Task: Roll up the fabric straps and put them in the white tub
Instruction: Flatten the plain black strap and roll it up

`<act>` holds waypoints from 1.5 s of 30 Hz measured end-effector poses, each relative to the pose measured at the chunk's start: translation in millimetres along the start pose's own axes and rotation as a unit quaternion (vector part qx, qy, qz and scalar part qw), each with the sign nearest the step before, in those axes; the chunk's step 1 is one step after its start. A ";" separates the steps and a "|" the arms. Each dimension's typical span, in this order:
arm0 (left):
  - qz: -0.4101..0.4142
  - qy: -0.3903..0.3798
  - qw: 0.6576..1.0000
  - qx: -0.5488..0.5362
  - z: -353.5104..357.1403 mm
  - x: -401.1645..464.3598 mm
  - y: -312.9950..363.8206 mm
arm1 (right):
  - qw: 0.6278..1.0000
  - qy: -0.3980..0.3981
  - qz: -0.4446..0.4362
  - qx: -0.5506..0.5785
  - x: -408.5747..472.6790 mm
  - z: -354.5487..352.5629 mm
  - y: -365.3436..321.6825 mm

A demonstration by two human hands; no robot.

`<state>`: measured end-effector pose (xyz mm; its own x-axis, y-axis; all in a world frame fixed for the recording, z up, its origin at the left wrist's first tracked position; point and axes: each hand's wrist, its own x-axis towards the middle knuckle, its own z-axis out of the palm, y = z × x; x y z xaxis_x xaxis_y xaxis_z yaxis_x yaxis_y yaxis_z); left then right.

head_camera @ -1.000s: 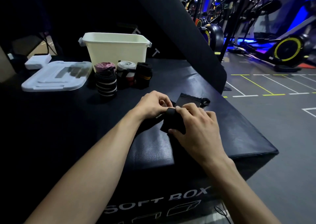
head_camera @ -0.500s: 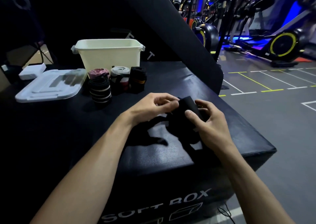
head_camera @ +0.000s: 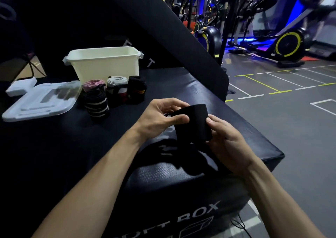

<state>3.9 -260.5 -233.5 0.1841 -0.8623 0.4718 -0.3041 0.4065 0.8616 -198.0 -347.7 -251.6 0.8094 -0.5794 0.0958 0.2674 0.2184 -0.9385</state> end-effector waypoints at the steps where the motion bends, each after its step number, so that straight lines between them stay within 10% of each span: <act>1: -0.002 0.000 1.000 -0.008 0.6 -0.6 0.3 | 1.000 -0.002 0.000 -0.001 -0.1 0.0 0.3; 14: 0.020 -0.003 0.997 0.075 7.2 -1.6 0.8 | 0.968 0.004 -0.094 -0.231 -0.5 4.5 8.0; 33: -0.022 -0.032 0.999 -0.022 -0.8 -4.9 10.3 | 0.997 -0.031 -0.048 -0.047 -2.6 5.6 4.2; 45: -0.011 -0.023 0.999 0.032 5.5 -4.1 -3.5 | 0.930 0.024 -0.113 -0.350 -6.4 -9.5 -1.6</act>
<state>-1.0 -260.0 -239.4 0.1492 -0.8840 0.4430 -0.3593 0.3689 0.8572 -208.6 -351.8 -253.8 0.7450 -0.5867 0.3173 0.0080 -0.4679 -0.8838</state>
